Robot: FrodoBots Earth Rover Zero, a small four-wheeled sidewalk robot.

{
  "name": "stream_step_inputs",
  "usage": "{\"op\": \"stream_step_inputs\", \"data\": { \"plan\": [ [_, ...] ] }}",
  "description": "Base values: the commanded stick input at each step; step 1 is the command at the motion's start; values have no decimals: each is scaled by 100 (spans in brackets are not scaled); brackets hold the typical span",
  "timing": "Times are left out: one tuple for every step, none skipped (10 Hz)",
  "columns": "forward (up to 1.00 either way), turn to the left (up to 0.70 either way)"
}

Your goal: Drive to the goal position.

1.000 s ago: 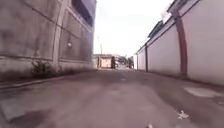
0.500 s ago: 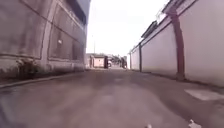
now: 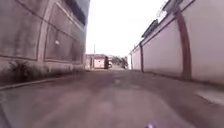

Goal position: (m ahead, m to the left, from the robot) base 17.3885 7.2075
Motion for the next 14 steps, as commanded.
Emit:
{"op": "stream_step_inputs", "data": {
  "plan": [
    [70, 1],
    [70, 1],
    [70, 1],
    [70, 1],
    [70, 1],
    [70, 1],
    [70, 1],
    [70, 1],
    [70, 1],
    [70, 1],
    [70, 1],
    [70, 1],
    [70, 1],
    [70, 1]
  ]
}}
